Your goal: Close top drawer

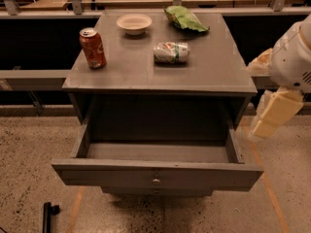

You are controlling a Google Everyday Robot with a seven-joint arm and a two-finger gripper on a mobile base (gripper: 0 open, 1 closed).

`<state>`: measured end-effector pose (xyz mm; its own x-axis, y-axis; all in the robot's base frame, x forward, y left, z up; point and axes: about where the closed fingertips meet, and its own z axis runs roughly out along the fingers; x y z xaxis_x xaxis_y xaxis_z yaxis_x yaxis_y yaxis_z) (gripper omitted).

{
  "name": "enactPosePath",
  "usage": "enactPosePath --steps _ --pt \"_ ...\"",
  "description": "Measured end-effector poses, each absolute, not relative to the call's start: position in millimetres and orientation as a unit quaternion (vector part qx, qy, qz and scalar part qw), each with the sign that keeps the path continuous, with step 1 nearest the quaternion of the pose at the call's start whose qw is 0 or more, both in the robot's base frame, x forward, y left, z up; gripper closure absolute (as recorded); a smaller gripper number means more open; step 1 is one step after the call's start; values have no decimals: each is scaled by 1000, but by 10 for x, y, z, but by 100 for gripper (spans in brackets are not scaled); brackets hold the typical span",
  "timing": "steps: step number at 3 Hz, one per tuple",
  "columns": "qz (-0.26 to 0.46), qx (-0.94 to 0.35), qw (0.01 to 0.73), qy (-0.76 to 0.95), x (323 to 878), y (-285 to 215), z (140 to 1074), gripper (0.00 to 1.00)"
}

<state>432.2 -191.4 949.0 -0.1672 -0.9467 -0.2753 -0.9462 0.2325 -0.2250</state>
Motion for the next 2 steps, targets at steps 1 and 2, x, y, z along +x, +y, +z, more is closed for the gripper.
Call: enactPosePath --steps 1,2 --pt "7 -647 178 741 4260 -1722 8921 42" --pt "-11 -674 167 720 4223 -1649 8388 64"
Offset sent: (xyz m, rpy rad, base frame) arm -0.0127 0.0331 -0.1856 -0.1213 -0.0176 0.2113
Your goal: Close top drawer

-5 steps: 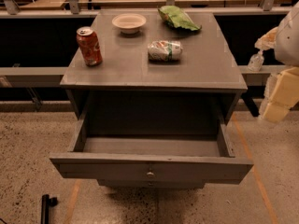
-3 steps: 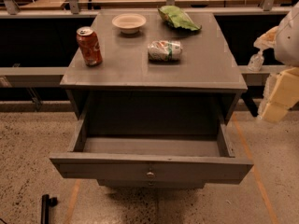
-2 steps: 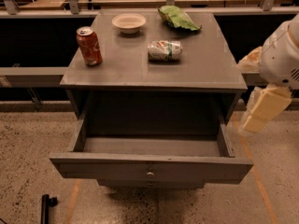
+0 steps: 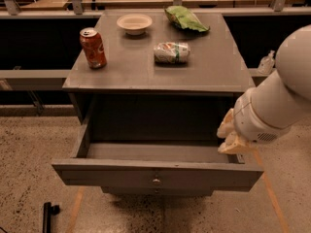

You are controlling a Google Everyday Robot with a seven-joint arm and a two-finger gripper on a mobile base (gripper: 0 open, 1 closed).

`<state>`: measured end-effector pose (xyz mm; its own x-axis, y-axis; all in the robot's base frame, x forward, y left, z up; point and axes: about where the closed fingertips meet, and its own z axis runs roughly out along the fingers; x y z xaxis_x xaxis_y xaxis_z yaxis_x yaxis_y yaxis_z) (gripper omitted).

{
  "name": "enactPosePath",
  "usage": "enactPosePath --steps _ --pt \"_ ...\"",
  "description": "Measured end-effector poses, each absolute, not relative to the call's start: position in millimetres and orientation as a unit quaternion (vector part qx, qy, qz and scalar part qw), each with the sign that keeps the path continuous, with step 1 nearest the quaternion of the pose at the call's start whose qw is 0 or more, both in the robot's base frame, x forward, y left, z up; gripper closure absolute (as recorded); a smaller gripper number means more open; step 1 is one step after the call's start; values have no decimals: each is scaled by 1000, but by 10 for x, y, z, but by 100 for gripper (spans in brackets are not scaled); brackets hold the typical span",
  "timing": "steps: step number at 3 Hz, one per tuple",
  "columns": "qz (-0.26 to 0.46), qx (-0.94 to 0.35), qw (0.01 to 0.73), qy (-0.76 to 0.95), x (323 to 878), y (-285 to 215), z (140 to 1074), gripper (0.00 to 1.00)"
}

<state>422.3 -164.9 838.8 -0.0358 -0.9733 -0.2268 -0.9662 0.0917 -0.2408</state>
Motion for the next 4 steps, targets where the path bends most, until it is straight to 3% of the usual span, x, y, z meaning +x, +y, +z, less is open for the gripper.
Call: enactPosePath --steps 1,2,4 --pt "-12 -674 166 719 4207 -1641 8292 88" --pt "-3 -658 154 737 4171 -1654 8125 100" --pt "0 -643 177 745 4016 -1682 7708 100"
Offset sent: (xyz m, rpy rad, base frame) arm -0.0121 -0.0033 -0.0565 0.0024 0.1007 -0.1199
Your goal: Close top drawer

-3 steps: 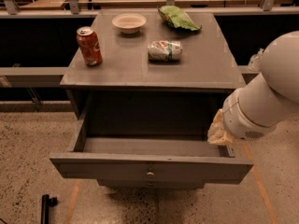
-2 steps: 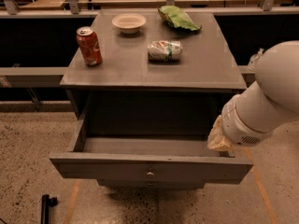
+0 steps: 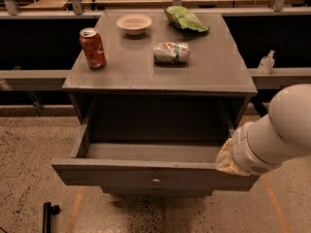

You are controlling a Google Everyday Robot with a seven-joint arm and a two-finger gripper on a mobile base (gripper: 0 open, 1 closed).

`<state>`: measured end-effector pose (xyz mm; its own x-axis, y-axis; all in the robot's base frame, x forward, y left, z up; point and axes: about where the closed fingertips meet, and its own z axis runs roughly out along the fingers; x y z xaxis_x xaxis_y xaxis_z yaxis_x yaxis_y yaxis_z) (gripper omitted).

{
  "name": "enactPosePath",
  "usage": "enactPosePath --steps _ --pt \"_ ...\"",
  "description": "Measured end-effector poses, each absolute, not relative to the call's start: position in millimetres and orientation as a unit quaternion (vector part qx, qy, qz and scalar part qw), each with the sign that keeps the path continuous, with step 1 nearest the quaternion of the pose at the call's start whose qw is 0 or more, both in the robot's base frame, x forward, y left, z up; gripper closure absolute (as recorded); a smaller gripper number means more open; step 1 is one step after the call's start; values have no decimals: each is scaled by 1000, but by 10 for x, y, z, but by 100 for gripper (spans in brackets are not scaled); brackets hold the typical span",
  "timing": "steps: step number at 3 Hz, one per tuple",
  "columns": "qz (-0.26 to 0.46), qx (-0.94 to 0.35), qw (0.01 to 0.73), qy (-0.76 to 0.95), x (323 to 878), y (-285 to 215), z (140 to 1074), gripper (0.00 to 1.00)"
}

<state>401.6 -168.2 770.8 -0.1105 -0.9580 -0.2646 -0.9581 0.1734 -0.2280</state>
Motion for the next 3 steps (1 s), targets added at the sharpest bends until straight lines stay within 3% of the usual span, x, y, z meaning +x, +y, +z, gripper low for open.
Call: enactPosePath --steps 3 --pt "4 -649 190 736 3844 -1647 7084 100"
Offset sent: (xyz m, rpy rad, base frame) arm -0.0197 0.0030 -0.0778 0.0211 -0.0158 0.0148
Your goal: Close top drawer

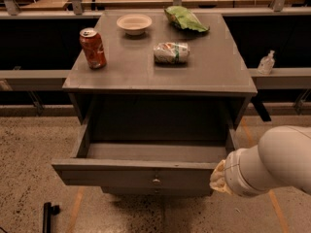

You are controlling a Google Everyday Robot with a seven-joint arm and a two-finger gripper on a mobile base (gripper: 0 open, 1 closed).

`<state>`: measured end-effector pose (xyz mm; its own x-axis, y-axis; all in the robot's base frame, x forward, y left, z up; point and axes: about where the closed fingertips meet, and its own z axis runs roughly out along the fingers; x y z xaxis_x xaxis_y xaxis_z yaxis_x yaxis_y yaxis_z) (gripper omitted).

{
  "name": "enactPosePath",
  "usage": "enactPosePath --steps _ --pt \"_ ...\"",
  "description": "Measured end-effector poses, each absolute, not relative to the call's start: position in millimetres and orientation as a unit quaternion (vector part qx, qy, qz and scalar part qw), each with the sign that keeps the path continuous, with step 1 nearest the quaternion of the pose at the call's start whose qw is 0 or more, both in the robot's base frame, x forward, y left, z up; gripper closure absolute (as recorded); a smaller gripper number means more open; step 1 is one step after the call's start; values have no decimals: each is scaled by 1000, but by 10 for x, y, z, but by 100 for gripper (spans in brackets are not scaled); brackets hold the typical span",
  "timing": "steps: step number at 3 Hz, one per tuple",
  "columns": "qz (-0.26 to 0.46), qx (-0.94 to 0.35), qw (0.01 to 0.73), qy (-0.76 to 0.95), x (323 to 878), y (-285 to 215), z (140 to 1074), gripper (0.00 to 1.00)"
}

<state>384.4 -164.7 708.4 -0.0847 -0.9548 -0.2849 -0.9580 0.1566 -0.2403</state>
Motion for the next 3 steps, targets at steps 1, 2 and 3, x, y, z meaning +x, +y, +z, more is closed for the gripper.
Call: enactPosePath --steps 1,2,3 --pt "-6 -654 202 729 3854 -1646 6932 100" --pt "-42 -656 224 720 3982 -1687 6857 100" --pt "-72 -651 240 716 4080 -1721 6798 100"
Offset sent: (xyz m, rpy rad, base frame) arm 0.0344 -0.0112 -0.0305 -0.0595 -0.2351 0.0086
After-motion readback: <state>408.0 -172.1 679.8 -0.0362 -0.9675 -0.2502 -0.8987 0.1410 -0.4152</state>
